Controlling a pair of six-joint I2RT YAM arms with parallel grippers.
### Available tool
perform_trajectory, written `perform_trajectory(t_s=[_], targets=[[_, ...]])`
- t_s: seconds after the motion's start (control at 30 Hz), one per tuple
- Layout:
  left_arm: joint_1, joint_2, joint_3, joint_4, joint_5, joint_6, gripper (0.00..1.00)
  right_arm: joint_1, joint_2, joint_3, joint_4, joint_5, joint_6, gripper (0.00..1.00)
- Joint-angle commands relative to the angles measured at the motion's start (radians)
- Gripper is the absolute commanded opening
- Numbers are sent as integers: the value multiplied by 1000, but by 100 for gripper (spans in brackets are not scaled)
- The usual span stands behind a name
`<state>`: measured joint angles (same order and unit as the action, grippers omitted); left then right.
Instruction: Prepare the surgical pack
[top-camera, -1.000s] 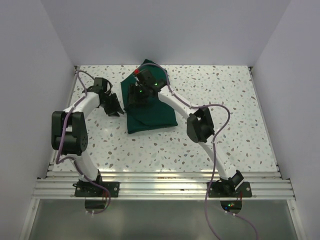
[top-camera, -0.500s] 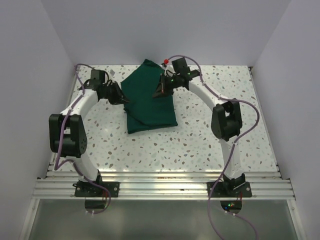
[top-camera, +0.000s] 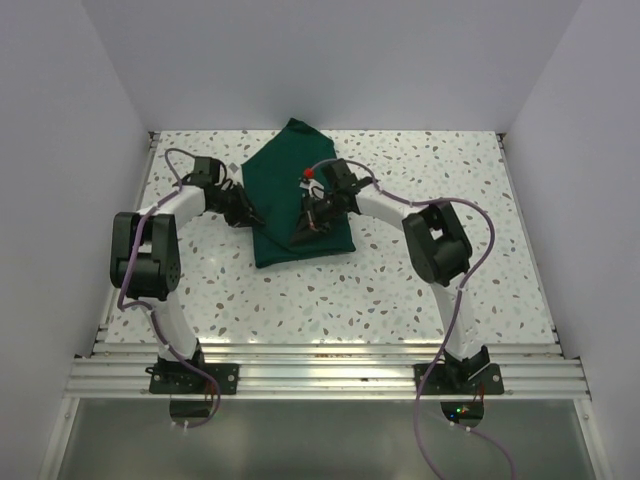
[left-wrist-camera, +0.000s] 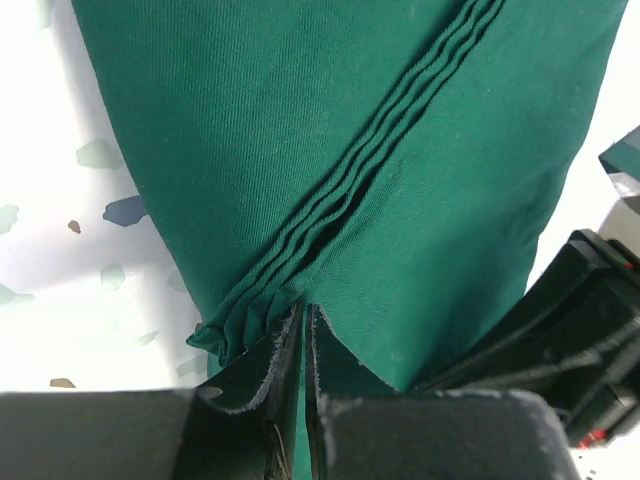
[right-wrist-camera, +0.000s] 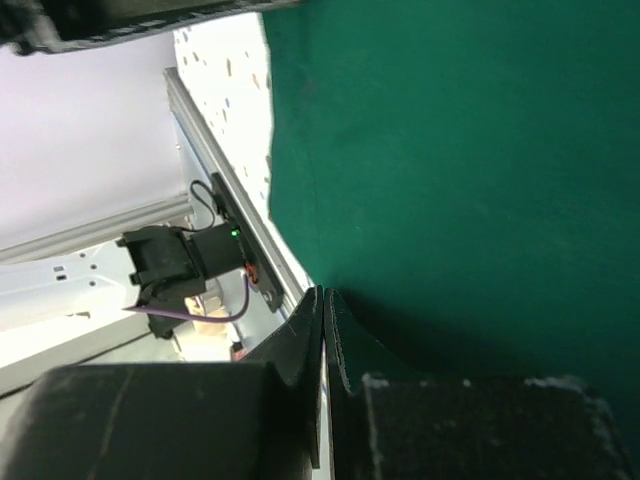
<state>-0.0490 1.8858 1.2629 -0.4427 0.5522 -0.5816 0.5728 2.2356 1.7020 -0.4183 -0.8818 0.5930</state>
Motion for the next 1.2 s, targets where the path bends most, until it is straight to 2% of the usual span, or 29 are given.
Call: perform_trajectory(t_s=[0.0, 0.27, 0.53, 0.73, 1.03, 1.17], targets=[[3, 3, -19, -16, -46, 43, 9, -14, -21, -42, 10, -25, -34, 0], [15, 21, -13, -60, -110, 101, 8, -17, -70, -168, -45, 36, -114, 0], [15, 29, 6, -73, -117, 124, 9, -123, -203, -234, 10, 4, -101, 0], [15, 36, 20, -80, -110, 127, 8, -215, -179, -248, 13, -8, -99, 0], [17, 44, 15, -83, -113, 134, 8, -264, -215, -441, 55, 7, -124, 0], [17, 27, 18, -90, -124, 141, 8, -287, -272, -493, 3, 46, -173, 0]])
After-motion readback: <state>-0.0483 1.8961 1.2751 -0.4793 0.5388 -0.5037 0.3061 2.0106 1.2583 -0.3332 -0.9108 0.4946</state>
